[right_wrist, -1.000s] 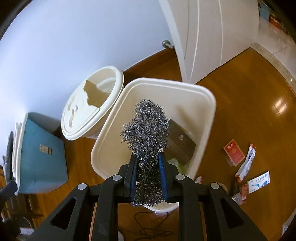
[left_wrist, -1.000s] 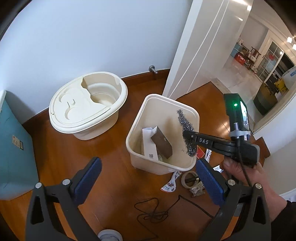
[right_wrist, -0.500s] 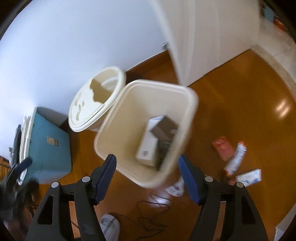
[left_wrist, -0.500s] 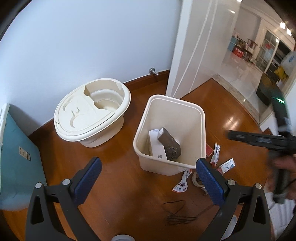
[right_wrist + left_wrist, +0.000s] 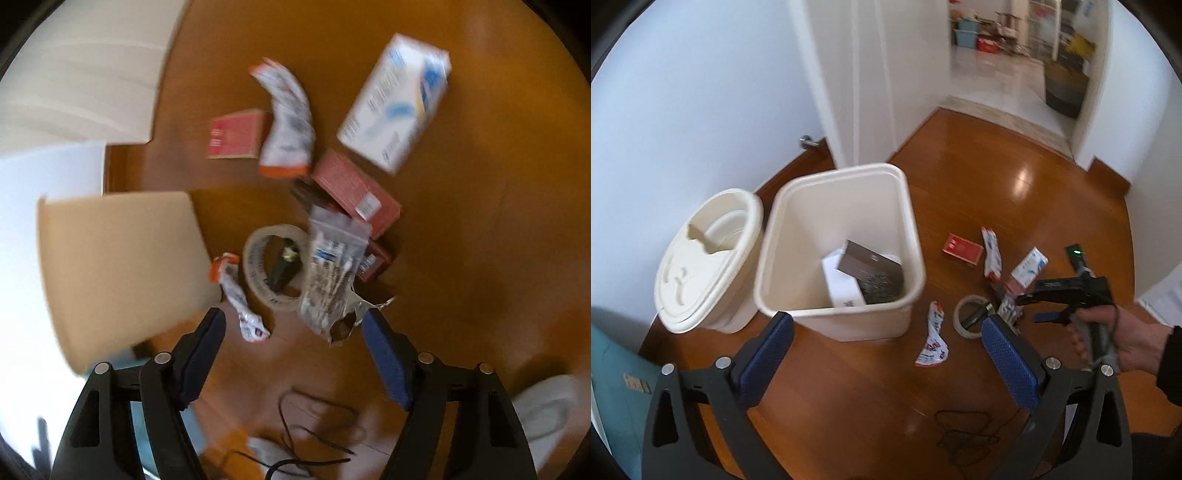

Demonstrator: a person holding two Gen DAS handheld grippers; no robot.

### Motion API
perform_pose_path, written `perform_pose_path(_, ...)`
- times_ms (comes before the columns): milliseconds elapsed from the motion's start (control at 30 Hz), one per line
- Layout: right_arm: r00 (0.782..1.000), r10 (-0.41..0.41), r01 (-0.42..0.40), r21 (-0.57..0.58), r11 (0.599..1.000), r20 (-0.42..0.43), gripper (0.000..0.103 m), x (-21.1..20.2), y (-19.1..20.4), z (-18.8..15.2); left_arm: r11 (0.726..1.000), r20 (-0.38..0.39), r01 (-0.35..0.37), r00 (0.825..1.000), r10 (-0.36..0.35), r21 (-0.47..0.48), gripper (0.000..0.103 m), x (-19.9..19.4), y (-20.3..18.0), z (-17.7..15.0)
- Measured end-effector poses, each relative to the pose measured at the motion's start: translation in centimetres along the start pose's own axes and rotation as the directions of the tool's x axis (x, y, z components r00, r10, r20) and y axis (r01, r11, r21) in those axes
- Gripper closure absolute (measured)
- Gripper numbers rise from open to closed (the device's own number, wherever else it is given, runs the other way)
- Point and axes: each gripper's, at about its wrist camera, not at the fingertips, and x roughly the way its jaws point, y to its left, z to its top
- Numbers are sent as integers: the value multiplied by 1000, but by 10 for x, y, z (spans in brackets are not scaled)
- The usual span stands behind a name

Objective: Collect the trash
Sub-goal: 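Grasp the cotton-swab bag with the right tool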

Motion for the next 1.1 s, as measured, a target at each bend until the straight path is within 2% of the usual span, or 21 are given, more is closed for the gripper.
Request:
perform_pose_path(100,1000,10,-10,-4,1000,-3,33,23,-5,6,999,-39,20,999,-19,38,0,24,-22,-4)
perform_pose_path(200,998,60,-60,-1,998,-12,38,38,-5,9,996,-62,43,997,-38,82,0,44,-45,-9)
perform_pose_path(267,998,56,-56,-14,998,-14,38,47,-4,10,993,-83,59,995,-50,104,0,56,-57,-13)
perform_pose_path(300,999,48,-48,-11,999,-17,43,53,-4,12,992,-92,62,994,-52,109,0,61,-62,-15)
perform_pose_path(367,999,32,-32,-14,999,-3,45,60,-3,15,990,-110,68,992,-54,122,0,71,-71,-20)
perform_pose_path(433,1000,11,-11,-6,1000,2,59,66,-3,17,989,-135,71,989,-54,130,0,81,-78,-26)
perform_pose_path(467,1000,-15,15,-16,1000,2,62,69,-2,16,989,-144,74,988,-55,130,0,84,-79,-28)
perform_pose_path(533,999,-41,42,-35,999,13,76,71,-6,12,988,-162,80,985,-59,130,0,91,-82,-32)
perform_pose_path(667,998,-40,43,-67,997,44,86,71,-8,12,987,-189,83,980,-56,135,0,103,-87,-36)
perform_pose_path(733,998,-8,12,-62,998,61,89,65,-10,12,985,-173,77,984,-50,153,0,104,-93,-37)
perform_pose_path(800,994,88,-84,-57,995,65,89,53,-12,9,984,-162,84,985,-58,155,0,106,-97,-39)
perform_pose_path(900,973,210,-203,-73,976,96,89,20,-10,3,977,-161,121,983,-93,174,0,122,-116,-48)
perform_pose_path(967,953,276,-266,-88,960,129,89,-6,-10,2,955,-159,149,981,-110,256,0,139,-140,-56)
perform_pose_path(1033,937,293,-276,-108,955,190,89,-37,-16,3,934,-161,166,980,-120,315,0,160,-164,-63)
perform_pose_path(1100,924,284,-258,-128,958,257,88,-66,-27,6,919,-199,212,968,-151,334,0,186,-187,-70)
